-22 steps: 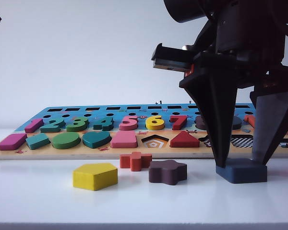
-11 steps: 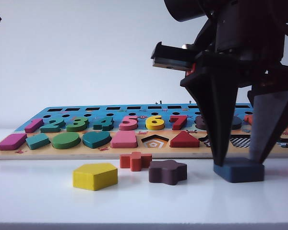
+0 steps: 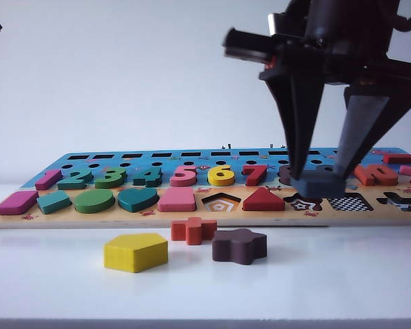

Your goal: Insert the cube into the slot.

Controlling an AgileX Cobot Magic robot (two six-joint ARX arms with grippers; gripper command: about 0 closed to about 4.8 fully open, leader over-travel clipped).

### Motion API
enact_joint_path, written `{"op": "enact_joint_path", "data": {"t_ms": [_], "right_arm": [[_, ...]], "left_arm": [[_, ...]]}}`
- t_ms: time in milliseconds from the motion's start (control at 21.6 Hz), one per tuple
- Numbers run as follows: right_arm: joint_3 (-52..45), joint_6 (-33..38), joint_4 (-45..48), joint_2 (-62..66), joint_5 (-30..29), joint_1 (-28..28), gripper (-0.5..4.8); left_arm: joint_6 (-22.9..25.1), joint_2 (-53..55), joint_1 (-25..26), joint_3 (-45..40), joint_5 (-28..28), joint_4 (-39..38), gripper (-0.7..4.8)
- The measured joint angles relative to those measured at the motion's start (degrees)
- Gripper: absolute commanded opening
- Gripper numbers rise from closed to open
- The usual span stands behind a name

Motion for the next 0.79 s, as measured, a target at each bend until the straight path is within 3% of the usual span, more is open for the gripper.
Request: {"op": "enact_joint_path", "data": {"t_ms": [788], "right_arm": [[0.0, -3.39, 1.79, 0.02, 4.46, -7.1, 0.79]], "left_arm": [[0.0, 0.0, 0.0, 0.0, 0.0, 0.0, 0.07]]}}
